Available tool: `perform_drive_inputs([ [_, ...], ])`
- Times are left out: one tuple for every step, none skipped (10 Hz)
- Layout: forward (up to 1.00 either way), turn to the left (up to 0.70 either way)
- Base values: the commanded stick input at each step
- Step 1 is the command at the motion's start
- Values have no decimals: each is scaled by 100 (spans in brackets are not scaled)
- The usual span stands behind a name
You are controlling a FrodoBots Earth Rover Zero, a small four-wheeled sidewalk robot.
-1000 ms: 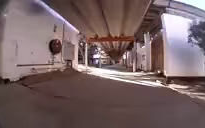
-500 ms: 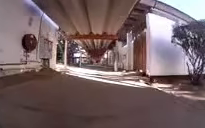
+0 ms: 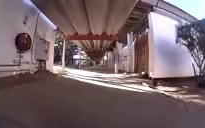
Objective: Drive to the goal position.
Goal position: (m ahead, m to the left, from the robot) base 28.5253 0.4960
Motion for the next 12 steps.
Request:
perform_drive_inputs([
  [70, 12],
  [70, 21],
  [70, 30],
  [70, 0],
  [70, 0],
  [70, 0],
  [70, 0],
  [70, 0],
  [70, 0],
  [70, 0],
  [70, 0],
  [70, 0],
])
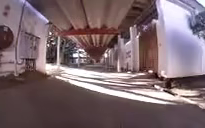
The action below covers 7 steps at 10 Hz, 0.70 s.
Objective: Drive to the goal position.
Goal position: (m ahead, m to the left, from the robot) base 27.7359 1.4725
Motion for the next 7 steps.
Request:
perform_drive_inputs([
  [70, 0],
  [70, 0],
  [70, 0],
  [70, 0],
  [70, 0],
  [70, 0],
  [70, 0],
])
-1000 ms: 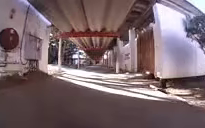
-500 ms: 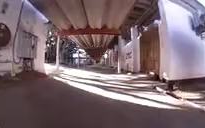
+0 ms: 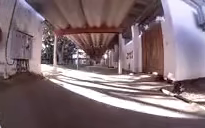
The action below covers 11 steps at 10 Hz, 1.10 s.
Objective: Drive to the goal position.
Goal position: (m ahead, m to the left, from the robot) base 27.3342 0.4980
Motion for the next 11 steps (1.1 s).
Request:
perform_drive_inputs([
  [70, 0],
  [70, 0],
  [70, 0],
  [70, 0],
  [70, 0],
  [70, 0],
  [70, 0],
  [70, 0],
  [70, 0],
  [70, 0],
  [70, 0],
])
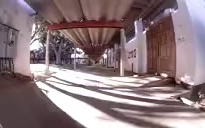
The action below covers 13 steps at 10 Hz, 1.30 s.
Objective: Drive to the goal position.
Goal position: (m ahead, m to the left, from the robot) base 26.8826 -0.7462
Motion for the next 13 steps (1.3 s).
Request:
perform_drive_inputs([
  [70, 35],
  [70, 35],
  [70, 26],
  [70, 10],
  [70, 0],
  [70, 0],
  [70, 0],
  [70, 0],
  [70, 0],
  [70, 0],
  [70, 0],
  [70, 0],
  [70, 0],
])
